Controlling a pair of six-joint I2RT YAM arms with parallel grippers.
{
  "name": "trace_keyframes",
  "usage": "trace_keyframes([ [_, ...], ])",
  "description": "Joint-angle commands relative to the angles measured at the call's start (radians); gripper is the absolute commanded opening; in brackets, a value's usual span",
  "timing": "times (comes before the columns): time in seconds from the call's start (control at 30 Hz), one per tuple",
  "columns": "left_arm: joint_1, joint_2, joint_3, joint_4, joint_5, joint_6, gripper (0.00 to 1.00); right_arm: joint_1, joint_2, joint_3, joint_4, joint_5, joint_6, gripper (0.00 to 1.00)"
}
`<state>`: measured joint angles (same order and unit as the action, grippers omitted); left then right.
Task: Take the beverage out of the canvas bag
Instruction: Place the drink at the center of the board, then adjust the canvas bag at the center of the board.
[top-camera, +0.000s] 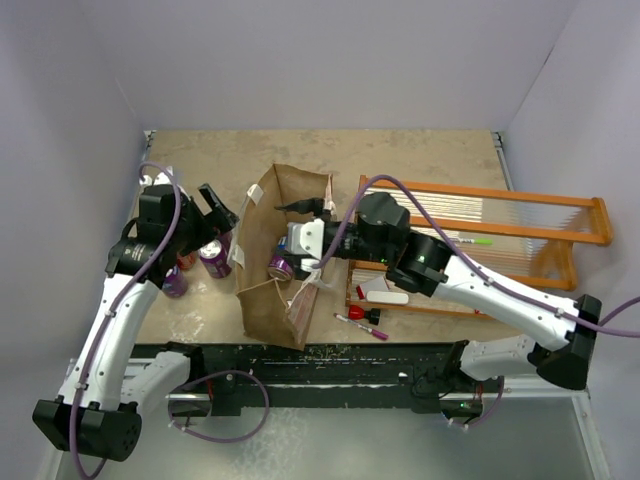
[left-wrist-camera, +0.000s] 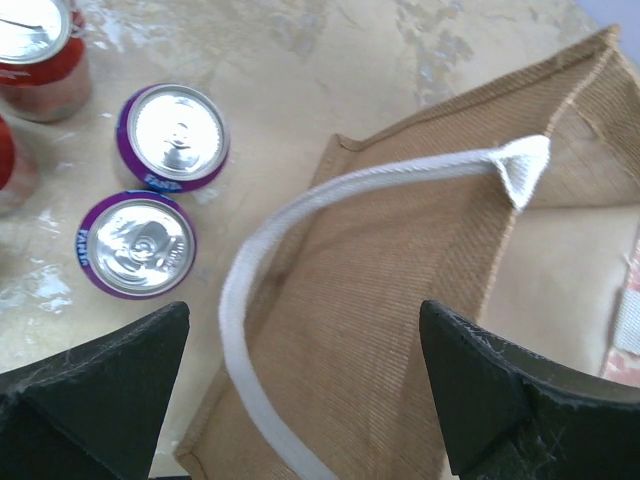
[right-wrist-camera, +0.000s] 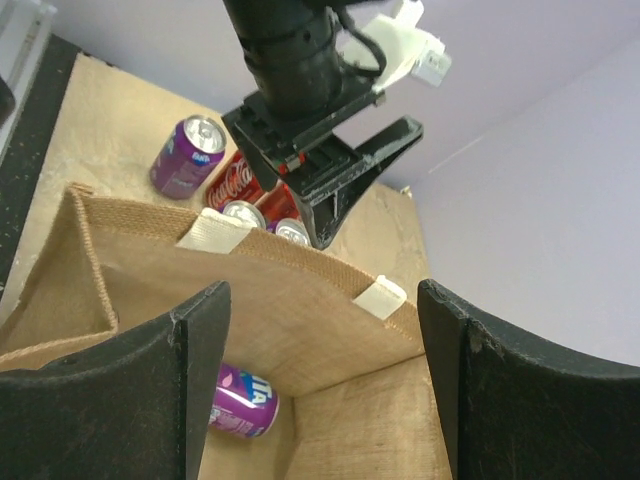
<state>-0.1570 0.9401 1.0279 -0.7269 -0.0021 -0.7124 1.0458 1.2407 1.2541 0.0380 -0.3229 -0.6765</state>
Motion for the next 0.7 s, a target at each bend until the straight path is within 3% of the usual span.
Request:
trace_keyframes([
  [0.0, 0.007, -0.022, 0.076, -0.001, 0.121, 0.032, 0.99, -0.006, 0.057, 0.067, 0.063, 0.083, 0.097, 0.77],
  [0.23, 0.007, 0.061, 0.217, -0.081, 0.307, 0.119, 0.99, -0.018, 0.115, 0.121, 0.037, 0.119, 0.134, 0.77],
  [0.67, 0.007, 0.123, 0.333, -0.181, 0.482, 0.098, 0.99, -0.038, 0.030, 0.035, -0.017, 0.084, 0.343, 0.77],
])
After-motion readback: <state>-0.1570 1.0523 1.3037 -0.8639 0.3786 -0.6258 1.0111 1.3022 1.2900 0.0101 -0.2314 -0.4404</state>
